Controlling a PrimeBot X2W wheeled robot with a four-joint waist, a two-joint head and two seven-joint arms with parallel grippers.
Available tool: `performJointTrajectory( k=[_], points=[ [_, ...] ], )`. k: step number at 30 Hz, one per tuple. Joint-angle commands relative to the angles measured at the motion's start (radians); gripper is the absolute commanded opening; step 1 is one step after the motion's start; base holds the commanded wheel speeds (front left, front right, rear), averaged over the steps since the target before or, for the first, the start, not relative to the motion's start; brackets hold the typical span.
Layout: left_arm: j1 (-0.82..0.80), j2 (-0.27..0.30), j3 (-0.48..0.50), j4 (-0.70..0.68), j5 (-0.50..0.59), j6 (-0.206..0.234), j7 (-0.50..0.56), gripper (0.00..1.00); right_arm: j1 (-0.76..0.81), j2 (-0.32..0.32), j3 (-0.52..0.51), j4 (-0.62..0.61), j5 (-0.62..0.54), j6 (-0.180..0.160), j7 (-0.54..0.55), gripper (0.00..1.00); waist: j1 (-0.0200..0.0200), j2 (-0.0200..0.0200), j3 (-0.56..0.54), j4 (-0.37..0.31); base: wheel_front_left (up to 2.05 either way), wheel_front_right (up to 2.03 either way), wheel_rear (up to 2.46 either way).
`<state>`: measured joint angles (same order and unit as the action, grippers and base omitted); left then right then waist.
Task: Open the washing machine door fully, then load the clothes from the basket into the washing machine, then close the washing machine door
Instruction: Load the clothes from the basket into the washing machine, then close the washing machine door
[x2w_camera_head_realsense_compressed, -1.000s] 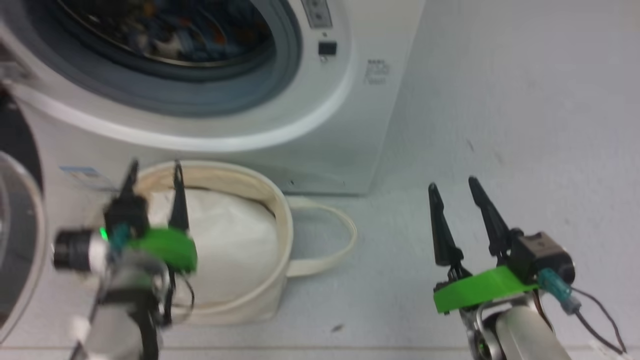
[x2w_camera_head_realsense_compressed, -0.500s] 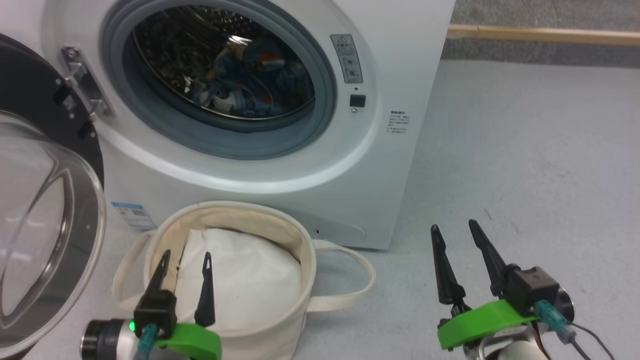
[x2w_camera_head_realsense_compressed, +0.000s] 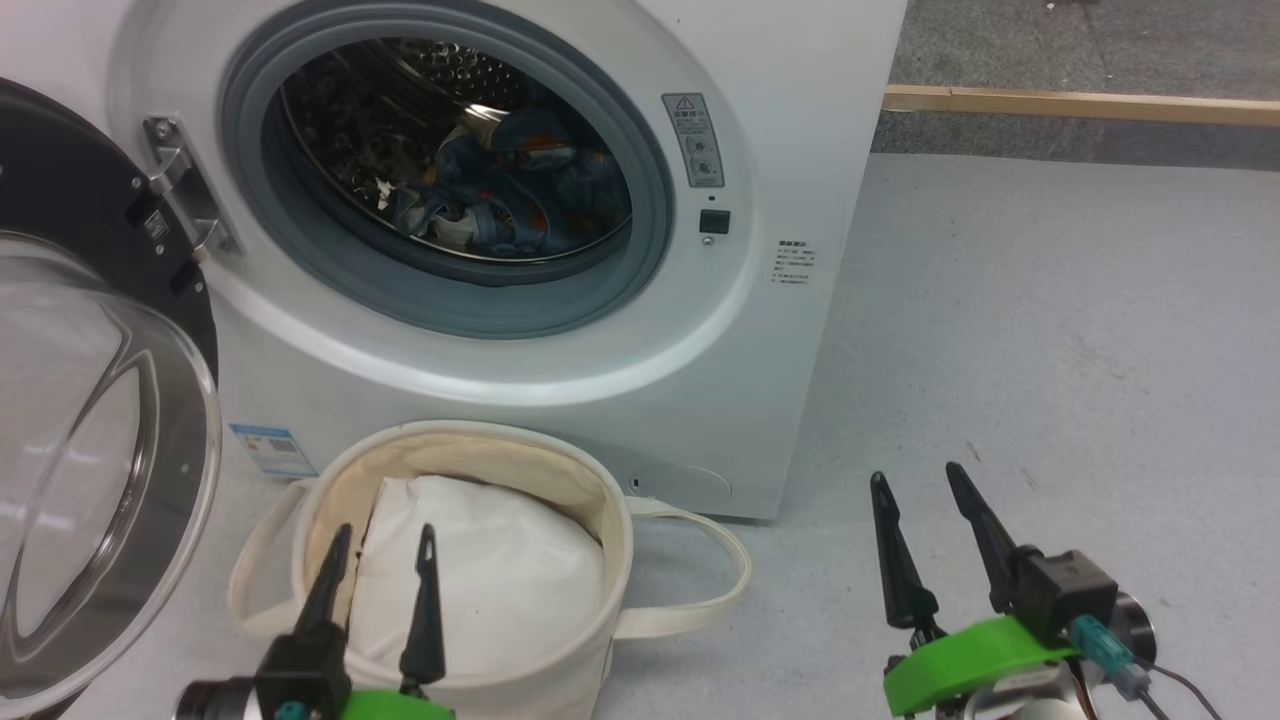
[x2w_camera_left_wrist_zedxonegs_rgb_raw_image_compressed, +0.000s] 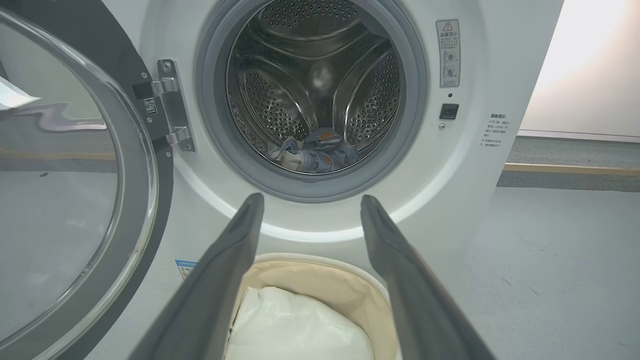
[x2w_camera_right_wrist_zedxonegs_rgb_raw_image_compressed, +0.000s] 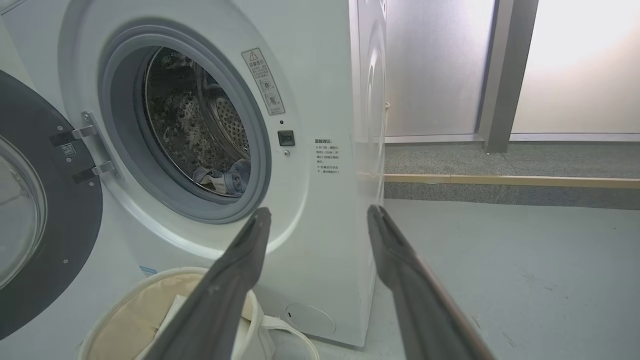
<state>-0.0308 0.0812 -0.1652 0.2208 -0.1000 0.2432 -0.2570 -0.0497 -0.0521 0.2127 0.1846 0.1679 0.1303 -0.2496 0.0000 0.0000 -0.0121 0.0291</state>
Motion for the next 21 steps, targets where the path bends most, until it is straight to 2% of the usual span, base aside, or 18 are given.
performJointTrajectory(
  k=[1,16,21],
  points=[
    [-0.020,-0.003,0.047,-0.044,0.000,-0.010,-0.005,1.00,-0.005,0.002,0.019,-0.025,-0.002,0.000,-0.012,1.00,0.0000,0.0000,0.001,0.001,0.00,0.00,0.00],
    [-0.025,-0.022,0.097,-0.021,-0.023,-0.074,-0.005,1.00,-0.010,0.002,0.004,0.005,-0.025,0.000,-0.012,1.00,0.0000,0.0000,0.008,-0.002,-0.02,0.01,0.01],
    [-0.029,-0.026,0.116,-0.017,-0.033,-0.074,-0.005,1.00,-0.011,0.002,0.004,0.008,-0.023,0.000,-0.012,1.00,0.0000,0.0000,0.014,-0.003,-0.67,0.26,0.41]
  ],
)
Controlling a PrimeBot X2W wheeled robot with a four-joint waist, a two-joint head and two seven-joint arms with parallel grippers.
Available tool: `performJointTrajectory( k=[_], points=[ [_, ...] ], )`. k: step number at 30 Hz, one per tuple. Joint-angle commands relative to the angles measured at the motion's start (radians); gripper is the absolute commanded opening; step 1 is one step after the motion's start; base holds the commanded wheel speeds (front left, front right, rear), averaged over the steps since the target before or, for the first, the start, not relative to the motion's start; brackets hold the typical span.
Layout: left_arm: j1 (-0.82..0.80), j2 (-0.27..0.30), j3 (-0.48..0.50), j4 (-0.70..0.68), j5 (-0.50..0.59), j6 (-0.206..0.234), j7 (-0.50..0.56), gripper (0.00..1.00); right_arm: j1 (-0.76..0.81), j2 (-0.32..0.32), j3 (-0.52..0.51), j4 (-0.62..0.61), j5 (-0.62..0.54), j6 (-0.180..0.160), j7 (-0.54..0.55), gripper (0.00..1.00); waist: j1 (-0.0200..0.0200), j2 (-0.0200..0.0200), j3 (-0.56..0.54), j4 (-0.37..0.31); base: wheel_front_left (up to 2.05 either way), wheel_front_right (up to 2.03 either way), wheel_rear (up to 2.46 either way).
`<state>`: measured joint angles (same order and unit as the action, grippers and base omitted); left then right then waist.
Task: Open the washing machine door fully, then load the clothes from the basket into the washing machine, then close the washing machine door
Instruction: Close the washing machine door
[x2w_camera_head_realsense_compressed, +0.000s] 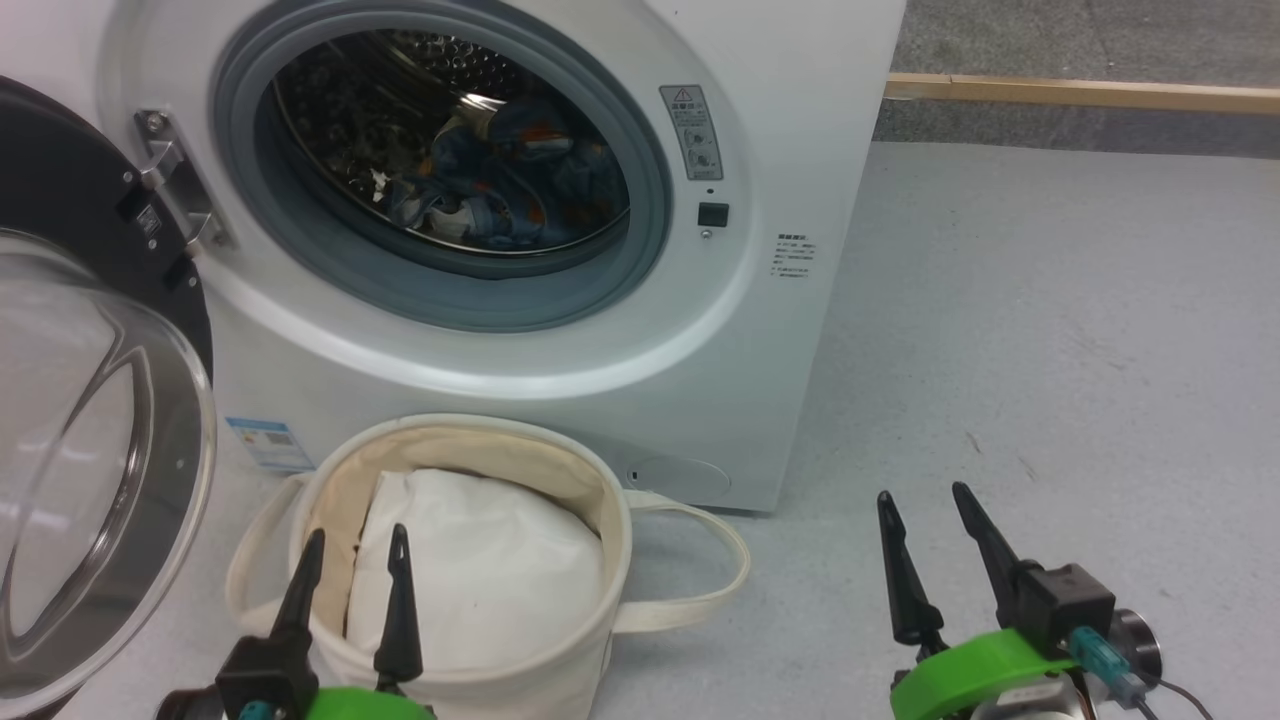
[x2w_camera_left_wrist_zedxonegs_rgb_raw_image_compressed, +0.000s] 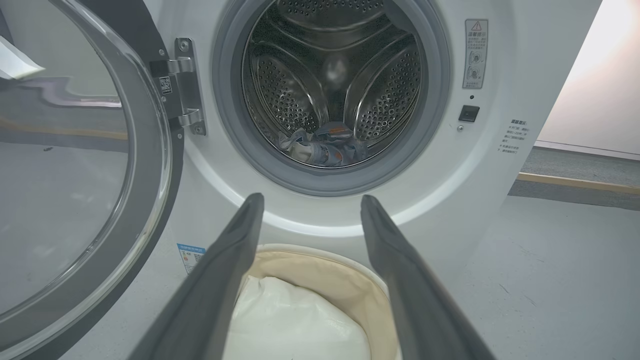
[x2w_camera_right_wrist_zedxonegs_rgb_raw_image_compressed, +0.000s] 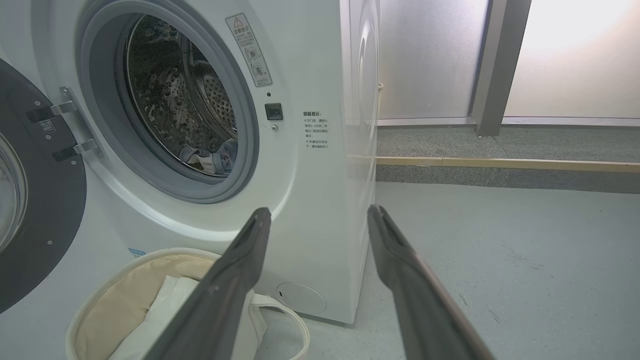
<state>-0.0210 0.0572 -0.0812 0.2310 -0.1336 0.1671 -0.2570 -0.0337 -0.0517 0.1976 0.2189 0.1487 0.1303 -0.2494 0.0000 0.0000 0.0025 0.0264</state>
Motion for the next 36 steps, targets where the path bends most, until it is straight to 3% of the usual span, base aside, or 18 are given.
performJointTrajectory(
  k=[1,22,36],
  points=[
    [-0.039,-0.002,0.035,-0.026,0.000,0.002,-0.005,1.00,-0.027,0.001,0.019,-0.026,-0.003,0.000,-0.012,1.00,0.0000,0.0000,0.000,0.000,-1.18,0.57,0.60],
    [-0.031,-0.007,0.005,-0.032,0.057,-0.006,-0.005,1.00,-0.018,0.001,0.037,-0.021,0.000,0.000,-0.012,1.00,0.0000,0.0000,0.003,0.034,-1.88,1.70,0.18],
    [-0.037,-0.007,-0.038,-0.054,0.040,0.036,-0.005,1.00,-0.025,0.001,0.080,-0.046,0.005,0.000,-0.012,1.00,0.0000,0.0000,0.009,0.122,-0.50,0.50,0.00]
  ],
)
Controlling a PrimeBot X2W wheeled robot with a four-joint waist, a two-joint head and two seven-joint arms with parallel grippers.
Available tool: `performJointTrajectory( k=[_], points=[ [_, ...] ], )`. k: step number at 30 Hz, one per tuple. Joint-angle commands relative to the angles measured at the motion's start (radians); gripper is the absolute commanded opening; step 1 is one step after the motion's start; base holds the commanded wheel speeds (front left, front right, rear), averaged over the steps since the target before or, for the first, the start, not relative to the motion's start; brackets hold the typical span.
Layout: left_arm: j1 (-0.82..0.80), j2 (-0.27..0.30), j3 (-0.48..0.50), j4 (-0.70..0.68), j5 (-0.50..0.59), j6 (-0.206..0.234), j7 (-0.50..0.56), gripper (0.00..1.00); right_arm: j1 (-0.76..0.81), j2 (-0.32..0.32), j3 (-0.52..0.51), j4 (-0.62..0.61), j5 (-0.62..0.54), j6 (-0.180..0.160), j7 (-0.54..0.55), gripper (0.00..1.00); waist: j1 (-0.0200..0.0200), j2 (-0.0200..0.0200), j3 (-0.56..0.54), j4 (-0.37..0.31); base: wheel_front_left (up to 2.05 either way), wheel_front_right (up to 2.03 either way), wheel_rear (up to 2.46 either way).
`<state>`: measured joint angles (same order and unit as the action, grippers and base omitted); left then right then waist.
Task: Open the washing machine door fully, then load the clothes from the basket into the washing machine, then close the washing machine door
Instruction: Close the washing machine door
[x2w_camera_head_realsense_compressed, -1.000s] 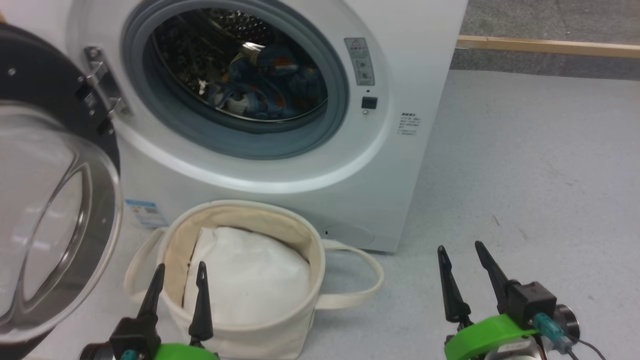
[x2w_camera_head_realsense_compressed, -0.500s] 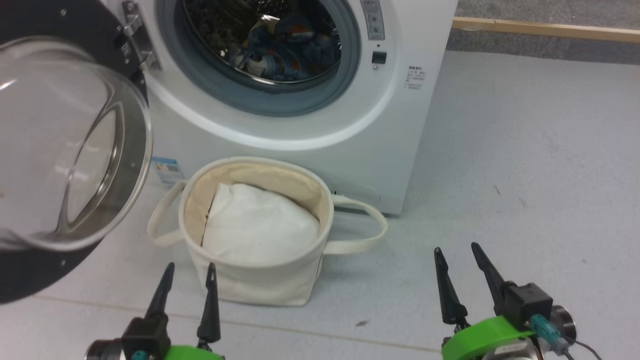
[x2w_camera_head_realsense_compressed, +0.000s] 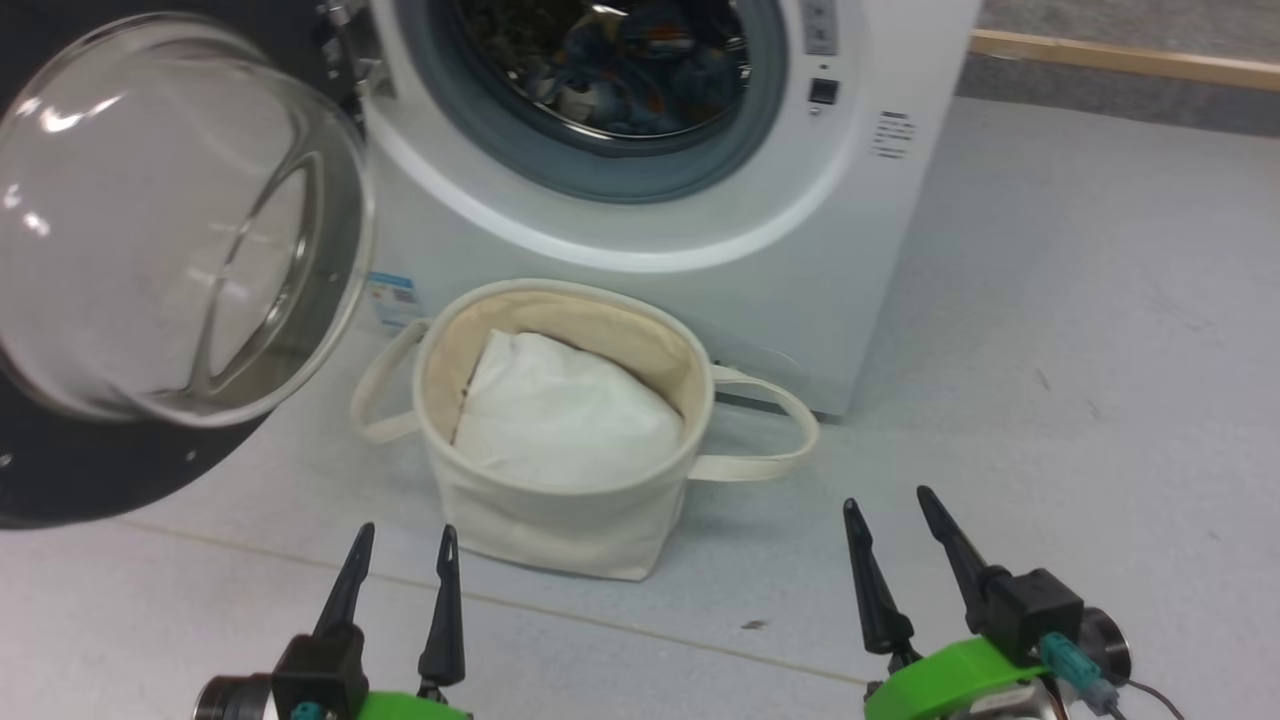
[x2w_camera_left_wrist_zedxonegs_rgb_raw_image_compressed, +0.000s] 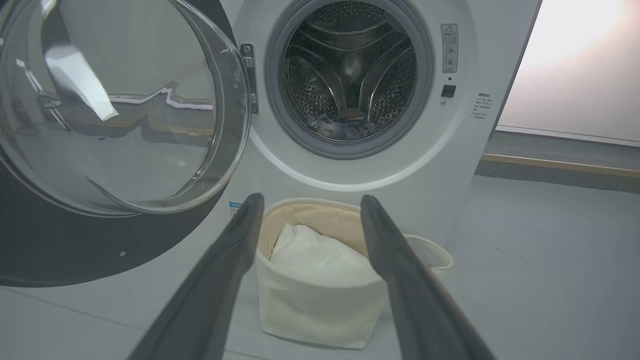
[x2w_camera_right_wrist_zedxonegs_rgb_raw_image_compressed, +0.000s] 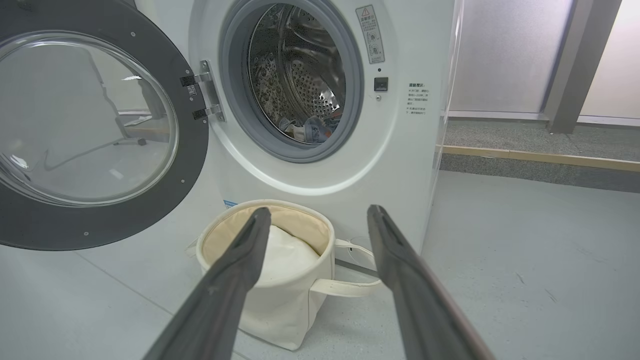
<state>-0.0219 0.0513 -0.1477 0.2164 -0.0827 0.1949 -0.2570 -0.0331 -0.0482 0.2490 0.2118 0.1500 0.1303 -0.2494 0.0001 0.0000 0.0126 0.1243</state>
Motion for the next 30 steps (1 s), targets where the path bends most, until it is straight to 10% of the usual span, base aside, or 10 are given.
performJointTrajectory(
  k=[1,20,30],
  points=[
    [-0.035,-0.001,0.025,-0.041,-0.012,0.011,-0.005,1.00,-0.026,-0.002,0.033,-0.040,0.005,0.000,-0.012,1.00,-0.0001,0.0000,-0.003,0.038,0.00,0.00,0.00],
    [0.005,-0.001,0.026,-0.043,0.012,0.030,-0.005,1.00,-0.013,-0.002,0.097,-0.042,0.032,0.000,-0.012,1.00,-0.0001,0.0000,-0.057,0.337,0.00,0.00,0.00],
    [0.035,-0.001,0.065,-0.103,0.007,0.063,-0.005,1.00,-0.074,-0.002,0.170,-0.022,0.042,0.000,-0.012,1.00,-0.0001,0.0000,-0.021,0.381,0.00,0.00,0.00]
  ],
)
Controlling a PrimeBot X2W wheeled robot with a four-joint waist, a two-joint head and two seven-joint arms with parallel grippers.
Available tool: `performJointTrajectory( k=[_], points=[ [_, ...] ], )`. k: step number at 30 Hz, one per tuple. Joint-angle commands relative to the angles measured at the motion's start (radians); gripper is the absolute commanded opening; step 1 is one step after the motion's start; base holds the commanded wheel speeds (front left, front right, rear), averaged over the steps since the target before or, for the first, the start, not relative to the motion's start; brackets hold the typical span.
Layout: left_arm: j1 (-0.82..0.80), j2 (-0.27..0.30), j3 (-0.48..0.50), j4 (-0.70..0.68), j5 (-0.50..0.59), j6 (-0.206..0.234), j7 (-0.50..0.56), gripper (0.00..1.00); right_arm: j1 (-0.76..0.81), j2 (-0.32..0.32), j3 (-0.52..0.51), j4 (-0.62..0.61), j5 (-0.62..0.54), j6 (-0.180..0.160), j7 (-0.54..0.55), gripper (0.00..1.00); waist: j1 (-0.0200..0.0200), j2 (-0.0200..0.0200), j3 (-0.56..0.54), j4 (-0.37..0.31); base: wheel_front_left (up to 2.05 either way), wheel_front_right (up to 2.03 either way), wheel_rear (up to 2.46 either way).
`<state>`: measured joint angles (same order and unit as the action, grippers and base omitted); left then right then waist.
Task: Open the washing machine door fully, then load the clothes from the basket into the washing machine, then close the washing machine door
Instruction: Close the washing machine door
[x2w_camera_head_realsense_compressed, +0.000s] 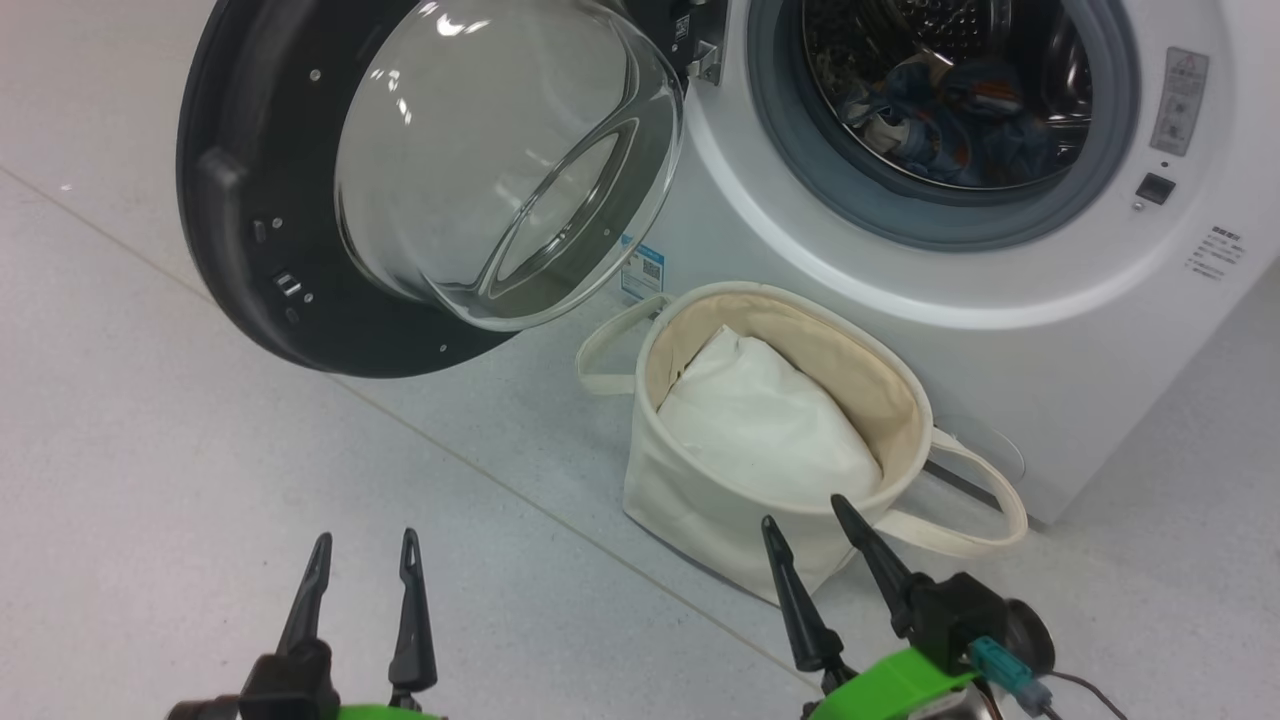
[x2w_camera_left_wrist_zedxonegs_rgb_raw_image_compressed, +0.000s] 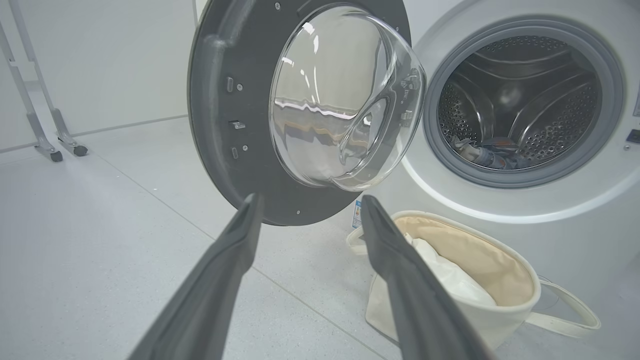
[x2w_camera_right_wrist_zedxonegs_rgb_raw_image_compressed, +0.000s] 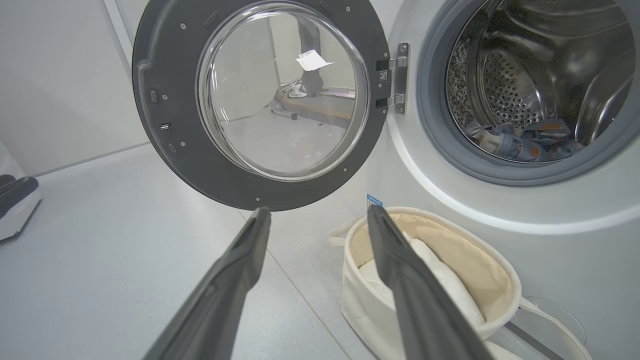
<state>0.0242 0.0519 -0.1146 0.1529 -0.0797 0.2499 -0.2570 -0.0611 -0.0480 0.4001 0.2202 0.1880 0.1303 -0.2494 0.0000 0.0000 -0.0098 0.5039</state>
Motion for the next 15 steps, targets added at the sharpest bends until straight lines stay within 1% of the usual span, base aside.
performJointTrajectory(
  k=[1,7,15],
  points=[
    [-0.008,-0.002,0.035,-0.044,0.003,0.010,-0.005,1.00,-0.050,-0.002,0.023,-0.028,0.006,0.000,-0.012,1.00,0.0000,0.0000,0.002,0.002,0.00,0.00,0.00],
    [-0.001,-0.002,0.042,-0.063,0.003,0.012,-0.005,1.00,-0.065,-0.002,0.037,-0.018,0.017,0.000,-0.012,1.00,0.0000,0.0000,0.004,0.007,0.00,0.00,0.00],
    [-0.003,-0.002,0.046,-0.067,0.012,-0.004,-0.005,1.00,-0.059,-0.002,0.039,-0.022,0.027,0.000,-0.012,1.00,0.0000,0.0000,0.000,0.004,0.00,0.00,0.00]
  ],
)
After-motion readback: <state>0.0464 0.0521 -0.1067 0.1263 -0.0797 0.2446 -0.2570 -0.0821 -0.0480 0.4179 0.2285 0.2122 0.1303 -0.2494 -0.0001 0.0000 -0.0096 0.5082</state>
